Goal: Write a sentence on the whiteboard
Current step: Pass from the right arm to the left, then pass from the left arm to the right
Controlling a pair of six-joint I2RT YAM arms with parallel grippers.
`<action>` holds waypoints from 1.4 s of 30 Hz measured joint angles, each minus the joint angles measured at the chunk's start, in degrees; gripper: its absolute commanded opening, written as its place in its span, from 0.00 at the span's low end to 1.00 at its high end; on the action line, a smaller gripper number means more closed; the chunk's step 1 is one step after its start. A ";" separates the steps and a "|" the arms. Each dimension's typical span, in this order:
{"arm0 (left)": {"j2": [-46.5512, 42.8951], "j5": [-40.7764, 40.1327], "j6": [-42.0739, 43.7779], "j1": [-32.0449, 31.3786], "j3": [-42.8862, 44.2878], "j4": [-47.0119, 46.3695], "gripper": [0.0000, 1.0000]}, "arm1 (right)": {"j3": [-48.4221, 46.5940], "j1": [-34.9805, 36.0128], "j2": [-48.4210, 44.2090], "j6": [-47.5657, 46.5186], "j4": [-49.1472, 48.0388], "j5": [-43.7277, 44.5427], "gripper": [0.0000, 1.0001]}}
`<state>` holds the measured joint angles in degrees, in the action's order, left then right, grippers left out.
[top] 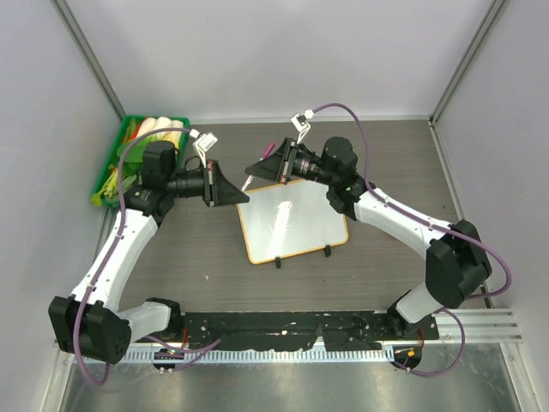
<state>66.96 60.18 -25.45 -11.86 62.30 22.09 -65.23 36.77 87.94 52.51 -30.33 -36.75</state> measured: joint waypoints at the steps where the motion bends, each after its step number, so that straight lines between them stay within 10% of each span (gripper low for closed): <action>1: -0.09 0.00 0.72 -0.17 0.09 0.04 0.00 | 0.26 -0.09 -0.20 0.42 0.26 0.37 0.01; 3: -0.11 0.02 1.55 -0.44 0.22 0.02 0.00 | 0.33 -0.20 -0.50 0.81 0.61 0.48 0.10; 6: -0.15 0.31 1.99 -0.48 0.55 0.13 0.00 | 0.48 -0.24 -0.98 0.57 0.90 0.59 0.67; 12: -0.17 -0.17 3.23 -0.07 3.56 4.94 0.00 | 2.64 -0.87 -3.78 -1.22 1.68 -0.17 0.90; 18: 0.28 1.53 6.60 -0.07 7.82 10.38 0.00 | 2.99 -0.98 -6.99 -2.86 2.43 -2.01 0.90; 35: 3.28 2.86 9.44 -4.52 10.93 15.54 0.00 | 2.01 0.57 -4.24 -1.20 0.81 -6.91 0.39; 42: 3.28 2.80 10.84 -4.52 11.85 16.74 0.00 | 2.01 0.61 -3.78 -0.09 0.09 -8.85 0.37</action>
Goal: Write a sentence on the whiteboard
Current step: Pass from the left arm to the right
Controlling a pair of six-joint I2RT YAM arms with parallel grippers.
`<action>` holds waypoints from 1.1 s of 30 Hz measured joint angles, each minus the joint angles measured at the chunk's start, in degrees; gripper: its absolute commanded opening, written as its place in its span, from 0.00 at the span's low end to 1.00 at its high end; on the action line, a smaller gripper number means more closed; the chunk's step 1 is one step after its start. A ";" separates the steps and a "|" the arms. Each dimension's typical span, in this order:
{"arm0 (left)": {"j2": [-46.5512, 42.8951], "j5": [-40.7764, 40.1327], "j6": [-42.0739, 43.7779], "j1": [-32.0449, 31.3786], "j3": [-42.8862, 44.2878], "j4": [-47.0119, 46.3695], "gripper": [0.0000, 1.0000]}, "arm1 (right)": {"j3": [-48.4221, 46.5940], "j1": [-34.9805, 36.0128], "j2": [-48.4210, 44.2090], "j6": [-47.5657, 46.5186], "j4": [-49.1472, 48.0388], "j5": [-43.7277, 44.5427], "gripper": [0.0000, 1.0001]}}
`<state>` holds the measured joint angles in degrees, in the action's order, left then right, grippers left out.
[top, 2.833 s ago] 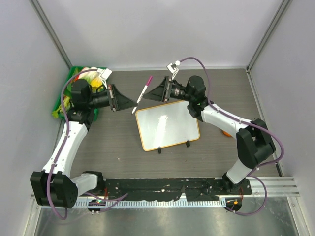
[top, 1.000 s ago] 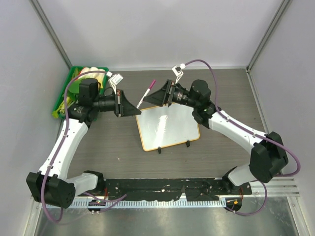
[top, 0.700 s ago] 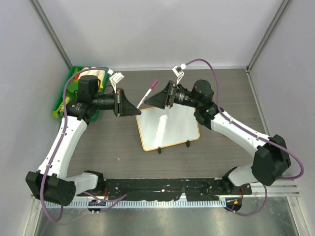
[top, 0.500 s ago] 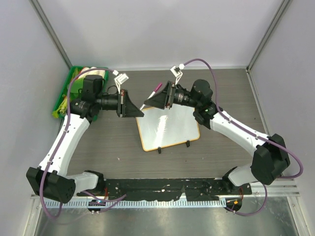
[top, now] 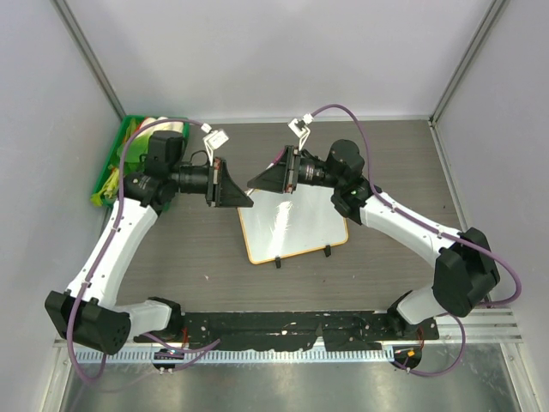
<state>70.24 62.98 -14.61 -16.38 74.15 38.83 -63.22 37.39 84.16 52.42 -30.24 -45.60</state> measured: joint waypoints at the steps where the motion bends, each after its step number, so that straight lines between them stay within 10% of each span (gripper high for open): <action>1: 0.00 0.00 0.28 0.00 0.11 0.24 0.00 | 0.00 0.00 0.00 0.00 -0.09 -0.20 0.36; 25: 0.26 0.07 6.38 0.00 0.94 6.73 0.00 | 0.02 -0.13 0.00 0.33 1.36 -3.85 0.31; 33: 0.26 0.28 7.54 -0.13 0.94 7.45 0.00 | 1.09 -0.81 0.00 3.02 -0.63 -4.72 0.03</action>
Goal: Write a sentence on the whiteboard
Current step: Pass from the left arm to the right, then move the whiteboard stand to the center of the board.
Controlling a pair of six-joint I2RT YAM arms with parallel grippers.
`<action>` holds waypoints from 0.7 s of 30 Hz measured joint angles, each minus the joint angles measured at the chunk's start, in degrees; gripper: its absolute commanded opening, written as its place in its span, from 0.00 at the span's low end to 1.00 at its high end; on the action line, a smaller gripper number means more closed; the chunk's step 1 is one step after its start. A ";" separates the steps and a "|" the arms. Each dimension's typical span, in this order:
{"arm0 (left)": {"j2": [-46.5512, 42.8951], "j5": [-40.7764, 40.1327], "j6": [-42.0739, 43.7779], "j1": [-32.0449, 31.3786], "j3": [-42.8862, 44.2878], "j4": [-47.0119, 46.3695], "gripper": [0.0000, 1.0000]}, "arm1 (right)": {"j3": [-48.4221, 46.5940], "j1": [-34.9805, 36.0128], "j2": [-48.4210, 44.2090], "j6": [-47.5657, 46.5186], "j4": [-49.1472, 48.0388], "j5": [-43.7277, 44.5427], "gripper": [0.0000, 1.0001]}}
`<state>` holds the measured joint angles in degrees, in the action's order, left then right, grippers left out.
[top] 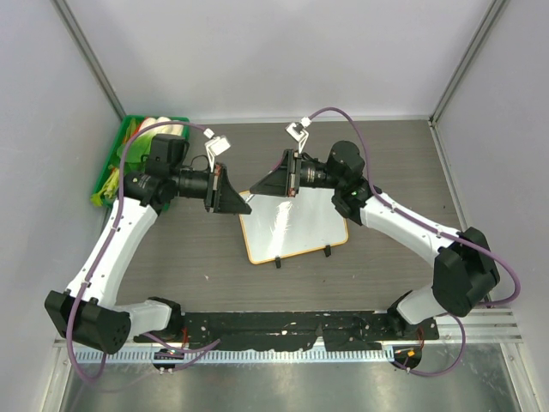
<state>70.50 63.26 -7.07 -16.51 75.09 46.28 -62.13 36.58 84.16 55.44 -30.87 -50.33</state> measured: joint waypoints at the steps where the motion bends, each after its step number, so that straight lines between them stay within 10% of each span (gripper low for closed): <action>1: 0.00 -0.02 0.02 0.00 0.00 0.07 0.00 | 0.02 0.00 0.00 0.02 -0.07 -0.09 0.01; 5: 0.00 -0.11 0.00 0.00 0.00 0.13 0.01 | 0.02 -0.04 0.00 -0.57 0.20 -0.17 0.01; 13: -0.66 -5.46 -2.27 0.02 -0.44 -0.20 0.94 | 0.00 -0.04 -3.37 -8.46 9.84 2.36 0.01; 21: -9.68 -15.50 -17.88 0.02 -15.28 -12.31 1.00 | 6.19 -0.04 -13.20 -16.74 20.41 12.50 0.01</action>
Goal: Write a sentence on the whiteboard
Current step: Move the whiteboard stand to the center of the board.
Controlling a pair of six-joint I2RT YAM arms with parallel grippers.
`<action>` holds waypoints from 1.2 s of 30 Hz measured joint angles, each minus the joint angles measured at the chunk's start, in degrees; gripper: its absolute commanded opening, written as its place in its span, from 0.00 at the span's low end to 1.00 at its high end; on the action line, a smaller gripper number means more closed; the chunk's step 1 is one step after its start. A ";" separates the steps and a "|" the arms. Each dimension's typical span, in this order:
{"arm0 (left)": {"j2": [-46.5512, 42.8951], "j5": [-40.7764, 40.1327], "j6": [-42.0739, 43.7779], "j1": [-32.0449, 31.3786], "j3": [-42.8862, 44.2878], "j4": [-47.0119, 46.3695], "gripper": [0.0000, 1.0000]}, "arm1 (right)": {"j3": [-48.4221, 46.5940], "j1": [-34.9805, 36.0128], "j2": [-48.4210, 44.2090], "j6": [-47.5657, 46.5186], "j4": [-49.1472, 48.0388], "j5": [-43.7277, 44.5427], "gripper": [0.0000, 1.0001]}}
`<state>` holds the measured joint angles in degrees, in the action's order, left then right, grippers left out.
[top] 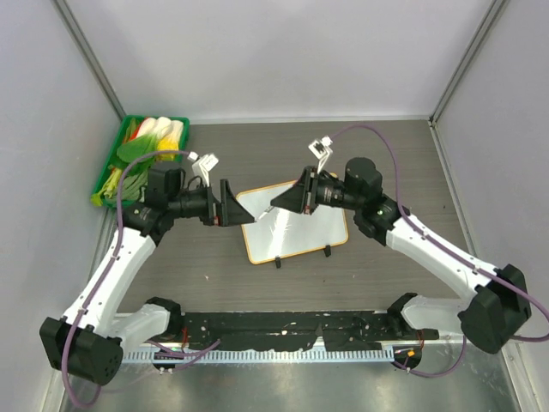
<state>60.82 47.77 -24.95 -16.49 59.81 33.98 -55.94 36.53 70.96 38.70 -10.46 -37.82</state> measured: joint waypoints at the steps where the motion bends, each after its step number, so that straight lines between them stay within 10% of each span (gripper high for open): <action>1: -1.22 -1.31 -2.49 0.00 -2.71 -1.77 1.00 | 2.12 0.00 -1.62 -0.28 0.74 1.31 0.01; 18: -15.56 -28.39 -15.58 -9.40 -17.05 -0.92 1.00 | 17.14 -0.13 -36.81 -3.43 24.70 27.93 0.01; 27: -1.25 -52.68 -21.84 -39.39 -13.77 -0.92 1.00 | 16.17 -0.17 -29.14 -6.86 29.51 29.14 0.01; 36: 9.18 -63.49 -25.90 -48.19 -13.70 -4.85 1.00 | 16.48 -4.00 -22.88 -7.02 27.69 24.37 0.01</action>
<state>70.00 -15.73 -50.85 -64.69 46.11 29.12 -39.46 32.53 48.07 31.68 17.23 -13.45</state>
